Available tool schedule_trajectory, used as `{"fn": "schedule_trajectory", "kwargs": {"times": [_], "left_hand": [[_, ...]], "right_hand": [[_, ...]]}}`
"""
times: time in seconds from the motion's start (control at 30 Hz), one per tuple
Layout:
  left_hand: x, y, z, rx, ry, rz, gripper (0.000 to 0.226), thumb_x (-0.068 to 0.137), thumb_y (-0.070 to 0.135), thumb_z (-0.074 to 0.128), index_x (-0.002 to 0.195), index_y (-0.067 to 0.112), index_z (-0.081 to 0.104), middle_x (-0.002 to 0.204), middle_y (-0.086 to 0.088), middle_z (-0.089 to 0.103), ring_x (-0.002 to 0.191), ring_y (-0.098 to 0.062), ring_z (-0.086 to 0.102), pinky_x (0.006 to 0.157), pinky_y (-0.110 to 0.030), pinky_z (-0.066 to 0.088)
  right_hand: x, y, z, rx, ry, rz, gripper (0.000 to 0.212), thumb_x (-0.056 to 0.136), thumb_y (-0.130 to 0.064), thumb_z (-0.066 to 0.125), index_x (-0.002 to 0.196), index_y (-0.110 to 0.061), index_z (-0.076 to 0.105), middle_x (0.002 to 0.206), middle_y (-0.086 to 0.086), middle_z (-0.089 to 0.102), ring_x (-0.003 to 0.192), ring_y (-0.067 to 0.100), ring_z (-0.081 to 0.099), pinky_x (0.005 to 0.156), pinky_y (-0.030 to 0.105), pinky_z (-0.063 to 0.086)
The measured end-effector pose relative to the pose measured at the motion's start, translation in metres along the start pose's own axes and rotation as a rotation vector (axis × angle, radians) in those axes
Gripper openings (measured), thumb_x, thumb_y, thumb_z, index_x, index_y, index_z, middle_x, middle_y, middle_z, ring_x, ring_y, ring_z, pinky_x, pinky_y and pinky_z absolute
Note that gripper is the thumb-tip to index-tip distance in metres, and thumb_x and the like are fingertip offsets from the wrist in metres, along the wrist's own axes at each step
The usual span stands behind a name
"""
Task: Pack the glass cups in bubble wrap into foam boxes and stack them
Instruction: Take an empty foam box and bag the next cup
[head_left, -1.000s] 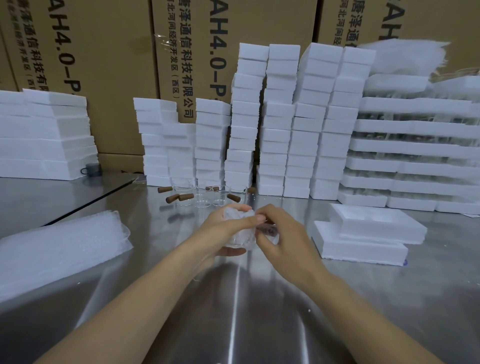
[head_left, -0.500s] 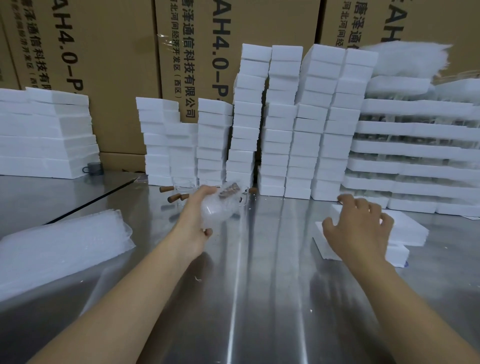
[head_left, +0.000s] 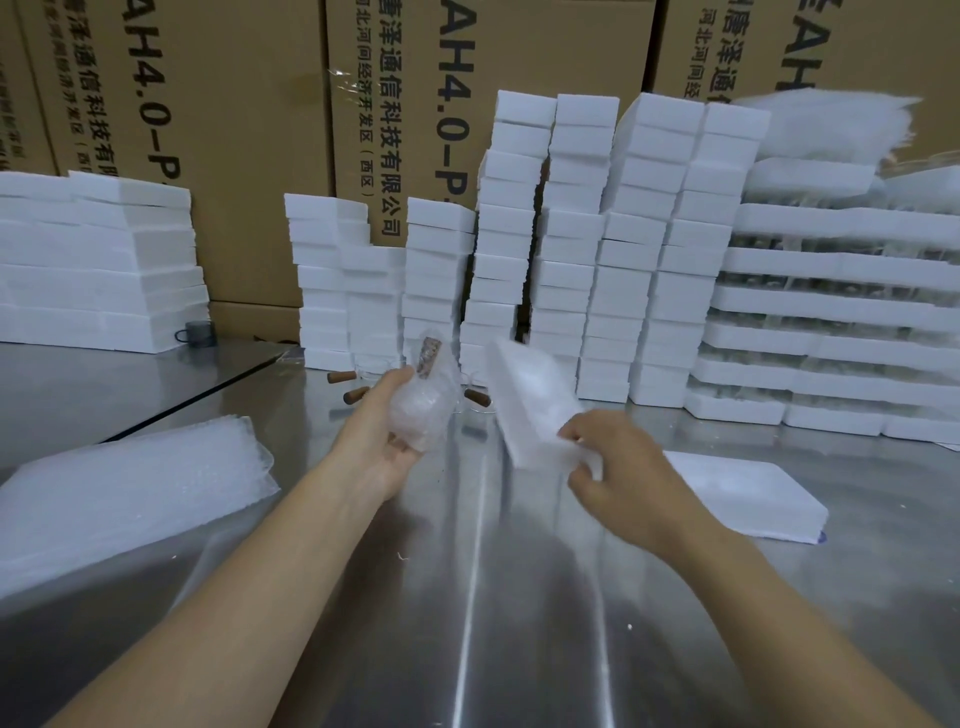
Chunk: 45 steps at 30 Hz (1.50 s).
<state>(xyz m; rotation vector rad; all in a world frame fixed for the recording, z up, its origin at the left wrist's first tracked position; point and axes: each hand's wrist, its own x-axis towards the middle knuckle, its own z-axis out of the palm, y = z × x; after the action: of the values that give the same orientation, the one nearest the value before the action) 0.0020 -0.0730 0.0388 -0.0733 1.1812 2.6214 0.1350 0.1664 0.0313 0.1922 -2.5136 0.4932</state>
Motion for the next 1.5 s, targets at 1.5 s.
{"fn": "schedule_trajectory", "kwargs": {"times": [1.5], "left_hand": [[-0.01, 0.005, -0.002, 1.095, -0.212, 0.474, 0.03, 0.101, 0.036, 0.058, 0.128, 0.049, 0.063, 0.12, 0.004, 0.068, 0.106, -0.012, 0.069, 0.104, -0.042, 0.049]], "right_hand": [[-0.005, 0.017, 0.025, 0.134, -0.033, 0.229, 0.041, 0.09, -0.006, 0.041, 0.102, -0.039, 0.062, 0.117, -0.011, 0.065, 0.112, 0.009, 0.059, 0.097, 0.037, 0.049]]}}
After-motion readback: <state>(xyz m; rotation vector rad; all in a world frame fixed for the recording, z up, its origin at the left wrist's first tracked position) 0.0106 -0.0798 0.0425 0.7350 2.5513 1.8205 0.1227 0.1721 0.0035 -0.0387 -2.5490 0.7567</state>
